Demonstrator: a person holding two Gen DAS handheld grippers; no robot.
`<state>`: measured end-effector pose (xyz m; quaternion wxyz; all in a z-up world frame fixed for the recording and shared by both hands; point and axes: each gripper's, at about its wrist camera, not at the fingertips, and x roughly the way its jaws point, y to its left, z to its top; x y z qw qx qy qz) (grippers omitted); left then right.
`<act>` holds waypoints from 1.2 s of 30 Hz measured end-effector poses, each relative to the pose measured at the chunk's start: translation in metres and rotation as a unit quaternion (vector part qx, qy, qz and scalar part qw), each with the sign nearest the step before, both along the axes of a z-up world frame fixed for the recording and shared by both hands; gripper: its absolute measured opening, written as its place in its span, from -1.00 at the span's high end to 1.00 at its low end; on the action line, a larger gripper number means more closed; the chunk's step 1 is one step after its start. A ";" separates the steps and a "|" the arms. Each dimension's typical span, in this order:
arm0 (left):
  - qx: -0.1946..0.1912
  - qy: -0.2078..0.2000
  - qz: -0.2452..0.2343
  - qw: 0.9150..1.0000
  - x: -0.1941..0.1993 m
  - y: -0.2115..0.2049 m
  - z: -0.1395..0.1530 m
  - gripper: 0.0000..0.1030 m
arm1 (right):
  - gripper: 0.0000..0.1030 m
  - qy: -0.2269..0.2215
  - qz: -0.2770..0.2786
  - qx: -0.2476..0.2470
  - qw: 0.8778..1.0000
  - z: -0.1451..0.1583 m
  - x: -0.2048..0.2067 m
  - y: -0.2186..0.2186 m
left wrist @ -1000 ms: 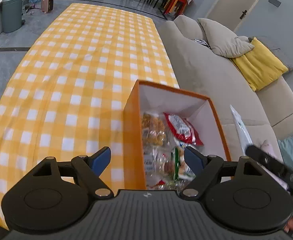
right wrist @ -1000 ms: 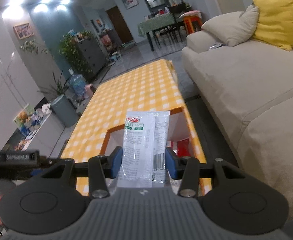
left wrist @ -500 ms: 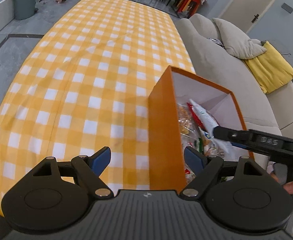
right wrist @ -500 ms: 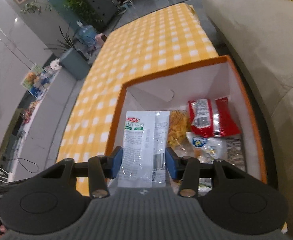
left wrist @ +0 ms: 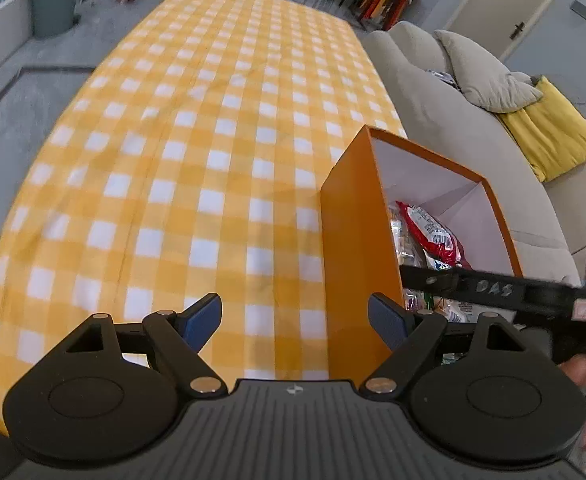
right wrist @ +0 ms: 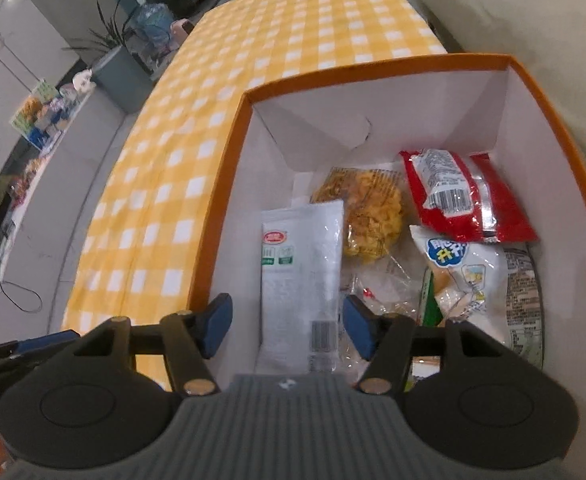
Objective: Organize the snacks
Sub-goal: 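Lower the white packet into the box and open the right tool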
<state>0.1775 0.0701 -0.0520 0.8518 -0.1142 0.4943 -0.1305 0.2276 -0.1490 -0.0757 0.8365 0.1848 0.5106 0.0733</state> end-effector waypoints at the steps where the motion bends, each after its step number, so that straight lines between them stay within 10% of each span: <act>1: 0.000 -0.003 -0.001 1.000 -0.001 0.000 0.001 -0.89 | -0.12 -0.006 -0.005 -0.004 1.000 0.004 -0.002 -0.004; 9: 0.014 0.000 -0.013 1.000 -0.002 -0.008 -0.003 -0.89 | 0.96 -0.038 -0.040 -0.089 0.995 0.045 0.009 -0.048; 19: 0.034 0.005 -0.030 0.999 -0.001 -0.019 -0.010 -0.89 | 1.00 0.068 -0.067 -0.121 0.988 -0.004 0.063 -0.076; 36: 0.052 0.001 -0.043 0.998 -0.002 -0.026 -0.012 -0.89 | 1.00 0.068 -0.068 -0.153 0.984 -0.038 0.066 -0.061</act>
